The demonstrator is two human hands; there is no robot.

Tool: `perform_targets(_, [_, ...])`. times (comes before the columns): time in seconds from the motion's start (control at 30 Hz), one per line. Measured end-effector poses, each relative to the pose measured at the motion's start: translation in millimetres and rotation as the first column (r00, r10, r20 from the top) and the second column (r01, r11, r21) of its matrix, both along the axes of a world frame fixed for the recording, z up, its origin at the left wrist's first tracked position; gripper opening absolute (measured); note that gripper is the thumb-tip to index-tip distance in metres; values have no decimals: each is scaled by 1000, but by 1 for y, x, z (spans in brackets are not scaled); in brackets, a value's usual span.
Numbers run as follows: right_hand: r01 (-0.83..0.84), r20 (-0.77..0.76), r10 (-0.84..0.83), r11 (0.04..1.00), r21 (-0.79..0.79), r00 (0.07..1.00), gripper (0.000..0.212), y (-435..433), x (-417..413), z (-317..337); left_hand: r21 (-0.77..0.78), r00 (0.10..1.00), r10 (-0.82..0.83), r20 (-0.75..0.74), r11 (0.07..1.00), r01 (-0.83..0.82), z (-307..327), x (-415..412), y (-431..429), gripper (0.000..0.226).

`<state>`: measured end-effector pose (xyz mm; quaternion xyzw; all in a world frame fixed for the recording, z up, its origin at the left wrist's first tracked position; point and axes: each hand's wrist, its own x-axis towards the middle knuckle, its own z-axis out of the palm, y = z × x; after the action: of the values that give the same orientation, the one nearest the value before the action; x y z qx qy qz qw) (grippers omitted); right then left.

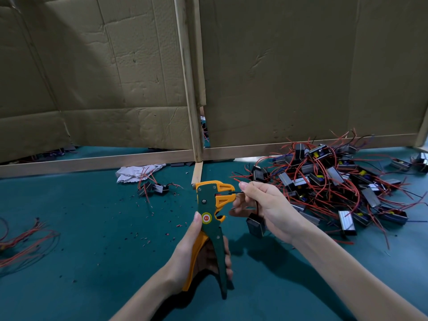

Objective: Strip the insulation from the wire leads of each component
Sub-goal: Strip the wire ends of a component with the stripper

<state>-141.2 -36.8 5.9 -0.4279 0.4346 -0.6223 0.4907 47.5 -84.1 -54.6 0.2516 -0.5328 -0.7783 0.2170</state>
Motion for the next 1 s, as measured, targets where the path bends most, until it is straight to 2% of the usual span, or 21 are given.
perform_targets(0.17, [-9,8,9,1000,-12,1000,32,-1,0,-1,-81,999,43,26,996,-41,7,-4,11,83])
perform_targets(0.37, [2,-28,-3,1000,-5,1000,30,-4,0,-5,-148,962,266,58,956,-255,4,-14,19,77])
perform_targets(0.43, [-3,-17,3,1000,3,1000,31,-4,2,-6,-97,967,256,12,962,-253,2,-15,18,78])
perform_targets(0.53, [29,-4,-29,999,-26,1000,31,-4,0,-3,-14,983,136,-126,990,-139,5,-13,13,75])
perform_targets(0.6, [47,-7,-48,998,-40,999,32,-3,-2,-2,-7,983,106,-148,994,-108,5,-12,11,77])
perform_targets(0.77, [101,-32,-104,992,-77,994,33,0,-2,6,30,973,150,-174,989,-147,4,-13,8,77])
perform_targets(0.9, [214,-125,-242,956,-202,962,28,6,-11,27,63,951,227,-211,974,-218,5,-12,6,76])
perform_targets(1.0, [367,-160,-458,840,-399,874,28,3,-25,59,73,920,307,-242,952,-298,6,-11,3,78])
